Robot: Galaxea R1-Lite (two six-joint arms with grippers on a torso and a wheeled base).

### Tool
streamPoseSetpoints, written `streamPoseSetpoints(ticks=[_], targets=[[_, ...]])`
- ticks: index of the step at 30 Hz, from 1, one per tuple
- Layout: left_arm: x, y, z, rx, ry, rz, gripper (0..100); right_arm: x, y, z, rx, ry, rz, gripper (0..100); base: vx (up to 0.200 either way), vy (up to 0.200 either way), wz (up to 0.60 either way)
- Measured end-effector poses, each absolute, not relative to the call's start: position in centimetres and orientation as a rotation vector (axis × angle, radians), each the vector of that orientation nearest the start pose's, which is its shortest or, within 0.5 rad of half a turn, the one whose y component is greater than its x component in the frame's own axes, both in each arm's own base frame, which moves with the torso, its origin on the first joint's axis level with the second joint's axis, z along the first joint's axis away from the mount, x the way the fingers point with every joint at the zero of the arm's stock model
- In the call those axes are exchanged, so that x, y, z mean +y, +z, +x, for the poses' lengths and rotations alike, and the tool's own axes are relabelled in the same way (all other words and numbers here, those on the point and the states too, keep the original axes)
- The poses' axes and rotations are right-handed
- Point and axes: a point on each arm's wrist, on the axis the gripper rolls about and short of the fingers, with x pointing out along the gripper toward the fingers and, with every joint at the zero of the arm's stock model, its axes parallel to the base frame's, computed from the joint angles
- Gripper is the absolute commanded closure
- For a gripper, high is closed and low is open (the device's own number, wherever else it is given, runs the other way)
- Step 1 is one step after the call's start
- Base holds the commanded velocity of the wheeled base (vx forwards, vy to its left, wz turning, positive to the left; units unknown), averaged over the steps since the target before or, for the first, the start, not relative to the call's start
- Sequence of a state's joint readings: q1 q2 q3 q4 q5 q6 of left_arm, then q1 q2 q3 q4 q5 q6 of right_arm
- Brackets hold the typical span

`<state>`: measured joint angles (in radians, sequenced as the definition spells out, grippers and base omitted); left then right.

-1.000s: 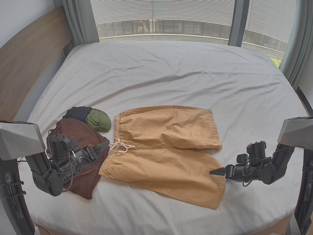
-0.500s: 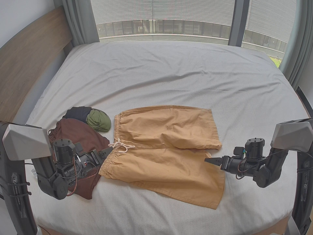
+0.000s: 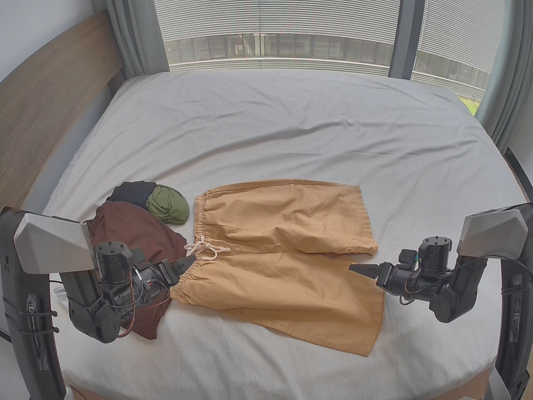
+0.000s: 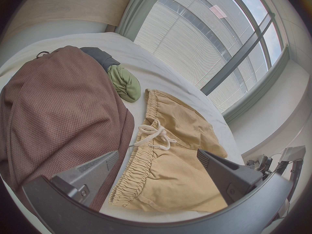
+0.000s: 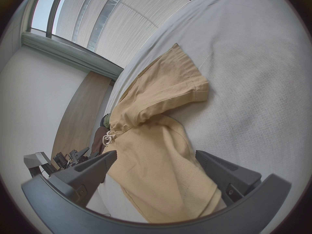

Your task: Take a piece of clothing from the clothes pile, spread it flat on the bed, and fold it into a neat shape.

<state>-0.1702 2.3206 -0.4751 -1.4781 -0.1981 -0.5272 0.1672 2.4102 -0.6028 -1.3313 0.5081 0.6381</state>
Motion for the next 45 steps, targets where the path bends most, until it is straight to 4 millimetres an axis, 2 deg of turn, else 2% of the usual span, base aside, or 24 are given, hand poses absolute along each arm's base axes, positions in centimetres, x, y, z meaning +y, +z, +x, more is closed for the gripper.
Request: streamPoseSetpoints(ticks=[9, 16, 28, 36, 45], targets=[[-6.0, -1.1, 32.0, 0.458, -0.258, -0.519, 0, 5.5, -2.6, 33.6, 0.714, 0.436, 0.702, 0, 0.0, 0.0, 0.0], [-6.0, -1.4, 32.0, 0.462, -0.258, -0.518, 0, 5.2, -1.1, 33.2, 0.751, 0.448, 0.717, 0, 0.0, 0.0, 0.0], [-6.0, -1.7, 32.1, 0.465, -0.256, -0.518, 0, 5.5, -1.2, 32.2, 0.885, 0.415, 0.708, 0, 0.0, 0.0, 0.0], [-6.0, -1.8, 32.1, 0.467, -0.256, -0.518, 0, 6.2, 0.2, 31.8, 0.867, 0.446, 0.696, 0, 0.0, 0.0, 0.0], [-6.0, -1.8, 32.1, 0.467, -0.255, -0.518, 0, 5.7, 1.3, 33.0, 0.791, 0.444, 0.696, 0, 0.0, 0.0, 0.0]])
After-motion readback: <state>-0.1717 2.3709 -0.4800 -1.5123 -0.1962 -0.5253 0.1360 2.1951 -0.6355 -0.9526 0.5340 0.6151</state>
